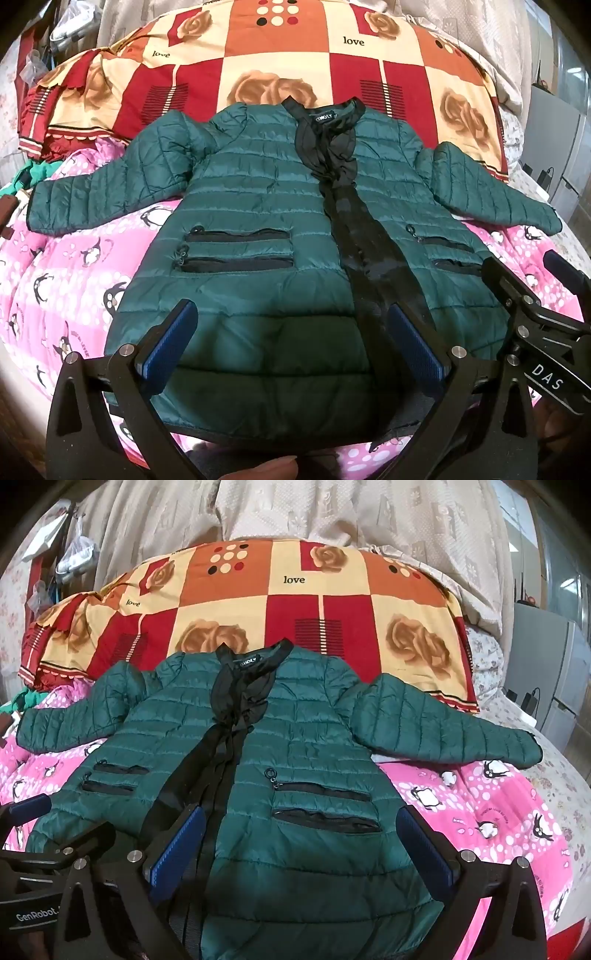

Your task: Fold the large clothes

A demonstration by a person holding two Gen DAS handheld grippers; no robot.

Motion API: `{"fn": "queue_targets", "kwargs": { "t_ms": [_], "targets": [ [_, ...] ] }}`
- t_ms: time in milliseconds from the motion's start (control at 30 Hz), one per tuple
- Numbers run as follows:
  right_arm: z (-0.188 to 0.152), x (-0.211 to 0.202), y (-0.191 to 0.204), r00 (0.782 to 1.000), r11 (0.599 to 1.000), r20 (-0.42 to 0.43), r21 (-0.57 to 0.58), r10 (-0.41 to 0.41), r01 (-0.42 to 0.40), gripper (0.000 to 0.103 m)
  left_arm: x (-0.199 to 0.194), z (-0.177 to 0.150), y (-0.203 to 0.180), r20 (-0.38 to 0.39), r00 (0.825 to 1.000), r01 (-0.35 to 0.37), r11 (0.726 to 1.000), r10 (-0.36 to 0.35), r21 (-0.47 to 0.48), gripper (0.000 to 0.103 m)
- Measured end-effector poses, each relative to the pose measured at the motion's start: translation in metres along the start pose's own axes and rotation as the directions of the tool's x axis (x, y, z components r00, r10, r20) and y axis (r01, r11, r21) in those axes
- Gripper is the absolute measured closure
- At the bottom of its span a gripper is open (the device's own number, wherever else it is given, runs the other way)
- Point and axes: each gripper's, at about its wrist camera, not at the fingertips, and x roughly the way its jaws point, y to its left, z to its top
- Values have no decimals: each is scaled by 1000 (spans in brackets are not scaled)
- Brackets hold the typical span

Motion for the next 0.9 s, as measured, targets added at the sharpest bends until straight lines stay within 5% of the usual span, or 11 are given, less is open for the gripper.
{"fn": "queue_targets", "kwargs": {
  "t_ms": [900],
  "targets": [
    [0, 1, 0, 1000, 1000, 1, -1, 1, -1, 1, 0, 1, -1, -1, 1000, -2, 1000, 2, -1, 0]
  ]
}}
